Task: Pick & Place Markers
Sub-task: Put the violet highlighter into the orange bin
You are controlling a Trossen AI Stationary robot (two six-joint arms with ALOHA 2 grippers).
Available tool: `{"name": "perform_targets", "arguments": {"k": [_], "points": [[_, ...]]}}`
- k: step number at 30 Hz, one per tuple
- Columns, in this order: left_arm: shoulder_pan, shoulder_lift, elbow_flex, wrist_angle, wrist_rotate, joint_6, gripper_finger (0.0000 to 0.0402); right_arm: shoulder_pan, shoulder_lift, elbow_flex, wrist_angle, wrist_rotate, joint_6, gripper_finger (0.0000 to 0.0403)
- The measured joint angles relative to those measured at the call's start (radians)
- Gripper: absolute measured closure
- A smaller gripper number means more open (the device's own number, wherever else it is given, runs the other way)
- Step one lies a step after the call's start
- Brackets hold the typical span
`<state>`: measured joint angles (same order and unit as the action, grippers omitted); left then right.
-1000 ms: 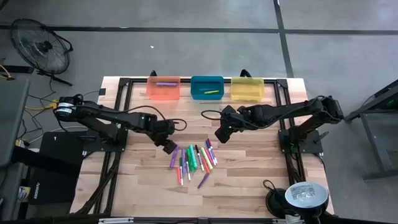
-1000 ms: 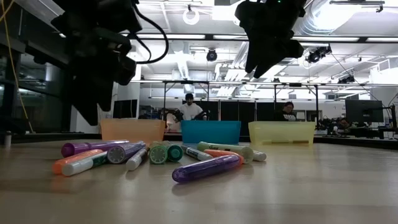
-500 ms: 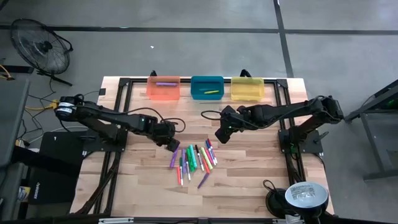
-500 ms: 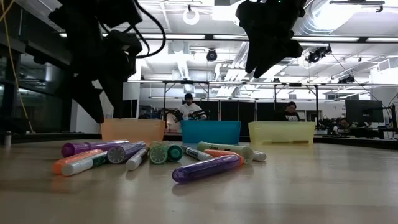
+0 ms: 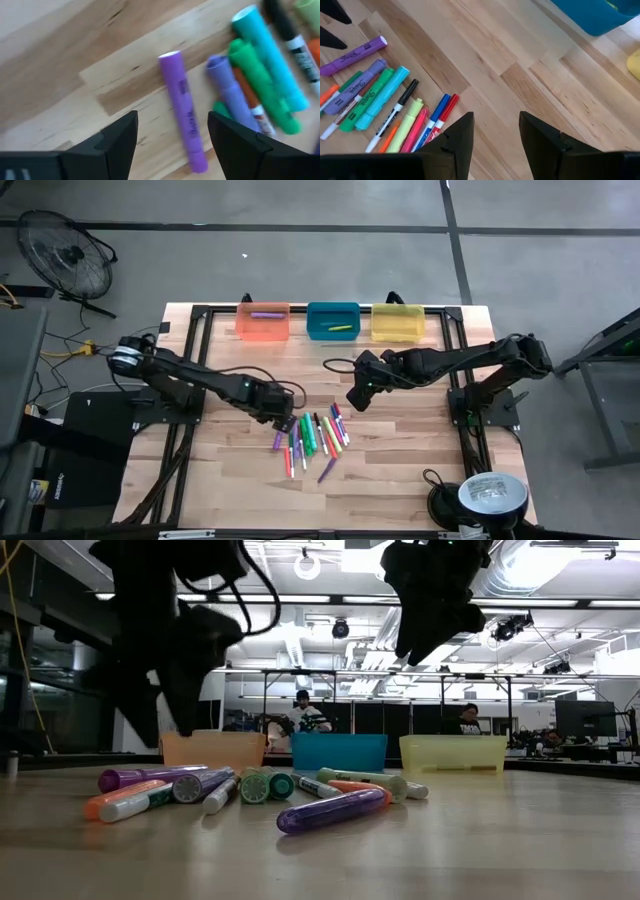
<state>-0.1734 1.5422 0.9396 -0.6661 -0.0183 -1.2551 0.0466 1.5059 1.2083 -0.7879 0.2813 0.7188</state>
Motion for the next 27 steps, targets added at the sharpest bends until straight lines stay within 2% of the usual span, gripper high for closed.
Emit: {"name": "perform_targets", "arguments": {"k": [10,20,27], "points": [[0.001,0.137,0.072,-0.013,0.007,-0.006,0.0165,0.0,0.0,0.0,-0.011,-0.003,-0.033,0.0257],[0.0,0.197,0.085,-0.013,0.06,-0.006,0.0165,0.0,0.0,0.0,-0.018,-0.002,-0.051,0.0257],[-0.011,0.223,0.088,-0.029,0.054,-0.007,0.0165,0.0,0.0,0.0,-0.023,-0.002,-0.065,0.0257]]}}
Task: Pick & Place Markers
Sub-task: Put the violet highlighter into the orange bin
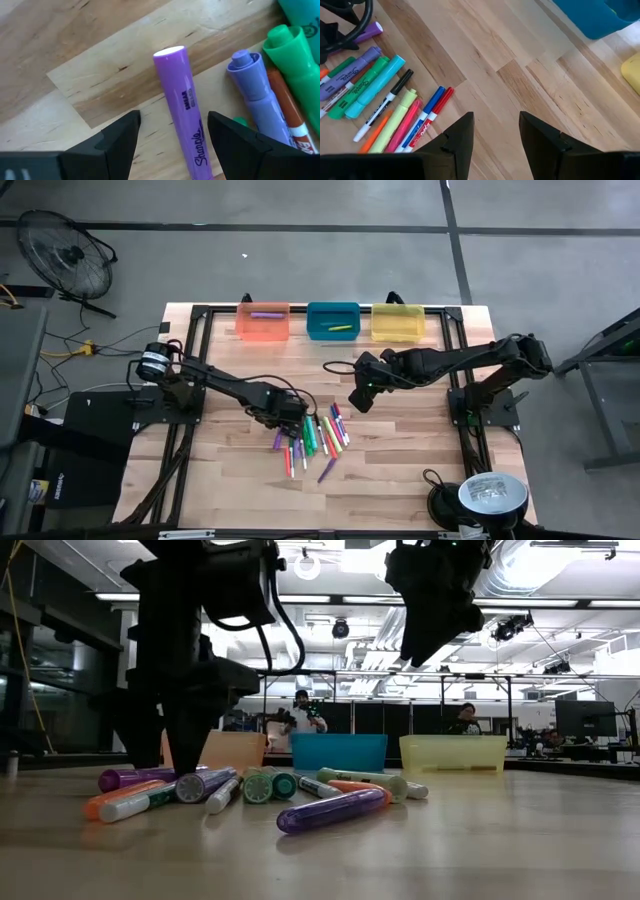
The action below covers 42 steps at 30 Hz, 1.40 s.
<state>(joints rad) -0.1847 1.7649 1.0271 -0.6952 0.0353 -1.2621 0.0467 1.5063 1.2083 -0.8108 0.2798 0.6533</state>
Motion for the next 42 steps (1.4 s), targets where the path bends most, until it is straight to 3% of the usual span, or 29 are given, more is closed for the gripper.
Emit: {"name": "perform_targets", "arguments": {"k": [5,15,19,42], "points": [[-0.001,0.001,-0.002,-0.003,-0.004,0.0,0.0181,0.0,0.0,0.0,0.0,0.0,-0.001,0.0257],[0.0,0.003,-0.005,-0.018,-0.003,0.0,0.0302,0.0,0.0,0.0,-0.001,0.001,-0.007,0.0256],[0.0,0.003,-0.005,-0.017,0.0,0.0,0.0333,0.0,0.0,0.0,0.0,0.001,-0.007,0.0258],[0.0,0.004,-0.005,-0.014,0.002,0.025,0.0333,0.0,0.0,0.0,-0.001,-0.002,-0.005,0.0256]]}}
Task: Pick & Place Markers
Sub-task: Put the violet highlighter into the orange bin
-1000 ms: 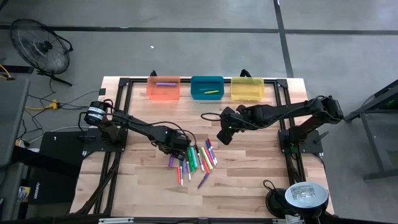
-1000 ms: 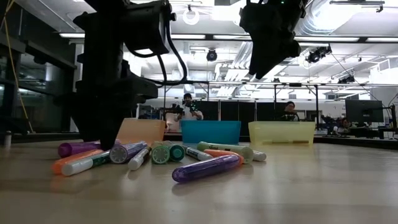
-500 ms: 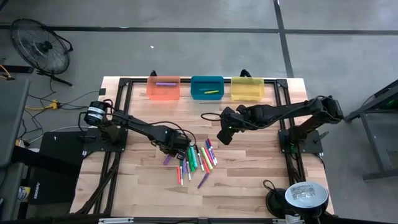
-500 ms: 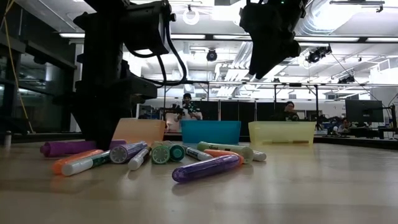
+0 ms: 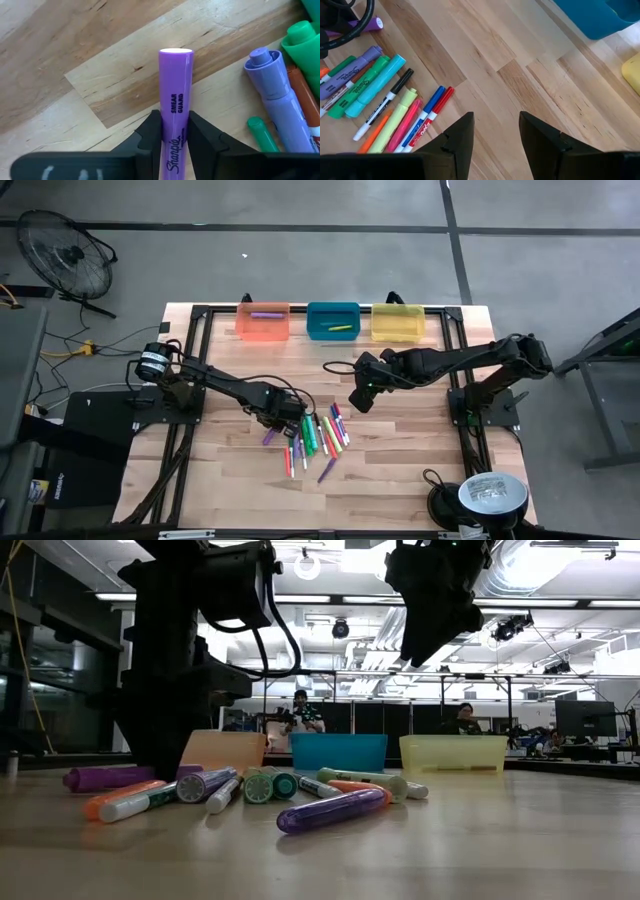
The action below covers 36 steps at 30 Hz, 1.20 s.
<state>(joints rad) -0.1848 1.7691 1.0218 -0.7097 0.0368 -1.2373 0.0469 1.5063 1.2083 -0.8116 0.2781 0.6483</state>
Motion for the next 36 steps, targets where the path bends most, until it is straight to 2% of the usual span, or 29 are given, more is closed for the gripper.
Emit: {"name": "perform_targets", "arguments": {"k": [22,29,36], "points": [[0.0,-0.014,-0.001,0.001,-0.014,0.091,0.0333,0.0,0.0,0.0,-0.004,0.002,-0.002,0.0258],[0.0,-0.066,-0.005,-0.012,-0.025,0.154,0.0333,0.0,0.0,0.0,-0.013,0.002,-0.002,0.0257],[0.0,-0.194,-0.003,-0.045,-0.123,0.212,0.0333,0.0,0.0,0.0,-0.03,0.006,-0.006,0.0257]]}}
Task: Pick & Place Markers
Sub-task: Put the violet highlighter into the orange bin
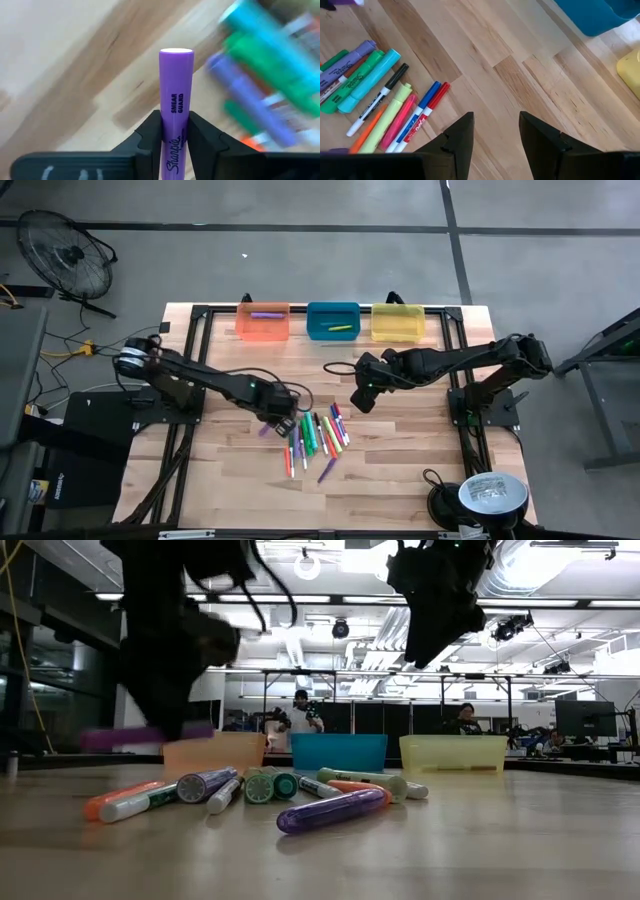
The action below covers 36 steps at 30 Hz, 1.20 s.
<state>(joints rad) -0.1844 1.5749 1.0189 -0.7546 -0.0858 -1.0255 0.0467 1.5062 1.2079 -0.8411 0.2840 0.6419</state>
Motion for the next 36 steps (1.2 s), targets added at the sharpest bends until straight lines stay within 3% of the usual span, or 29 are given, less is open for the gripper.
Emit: {"name": "perform_targets", "arguments": {"k": [11,19,22,36], "points": [[0.0,-0.298,0.003,0.014,-0.216,0.158,0.0333,0.013,0.0,0.0,-0.017,0.049,0.004,0.0258],[0.001,-0.455,0.007,0.296,-0.246,0.429,0.0333,0.02,0.0,0.0,-0.006,0.057,0.003,0.0258],[0.001,-0.484,0.009,0.41,-0.264,0.5,0.0333,0.02,0.0,0.0,0.001,0.067,0.003,0.0258],[0.002,-0.562,0.006,0.421,-0.377,0.554,0.0333,0.02,0.0,0.0,0.016,0.072,-0.022,0.0257]]}}
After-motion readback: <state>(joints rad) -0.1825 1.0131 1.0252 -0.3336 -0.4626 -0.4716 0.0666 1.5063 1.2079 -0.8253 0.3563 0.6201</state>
